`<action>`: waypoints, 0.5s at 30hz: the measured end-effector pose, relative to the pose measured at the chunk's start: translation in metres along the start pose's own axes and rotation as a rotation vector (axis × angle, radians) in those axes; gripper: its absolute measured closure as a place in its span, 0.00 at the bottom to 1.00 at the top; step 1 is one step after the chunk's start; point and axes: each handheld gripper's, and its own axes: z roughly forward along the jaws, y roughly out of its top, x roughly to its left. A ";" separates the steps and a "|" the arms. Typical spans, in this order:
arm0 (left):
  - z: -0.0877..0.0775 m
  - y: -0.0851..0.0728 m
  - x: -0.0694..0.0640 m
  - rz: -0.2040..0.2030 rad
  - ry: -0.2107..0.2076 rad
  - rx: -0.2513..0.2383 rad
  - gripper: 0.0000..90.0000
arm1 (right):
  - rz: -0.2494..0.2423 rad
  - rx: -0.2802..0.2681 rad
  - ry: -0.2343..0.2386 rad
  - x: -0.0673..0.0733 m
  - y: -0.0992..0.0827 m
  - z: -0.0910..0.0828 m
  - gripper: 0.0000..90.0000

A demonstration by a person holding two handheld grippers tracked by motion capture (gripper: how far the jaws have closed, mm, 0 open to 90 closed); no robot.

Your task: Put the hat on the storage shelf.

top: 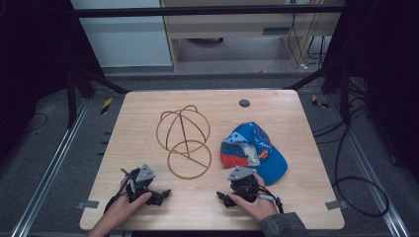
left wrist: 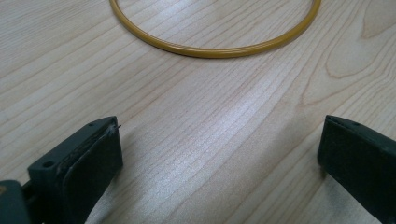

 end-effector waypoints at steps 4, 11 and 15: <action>0.000 0.000 0.000 0.001 -0.001 0.000 0.00 | 0.001 0.000 0.000 0.000 0.000 0.000 0.09; 0.000 0.000 -0.001 0.001 0.000 0.000 0.00 | 0.002 0.000 0.000 0.000 0.000 0.000 0.09; 0.000 0.000 -0.001 0.001 -0.001 0.000 0.00 | 0.008 0.000 -0.003 0.000 0.000 -0.001 0.09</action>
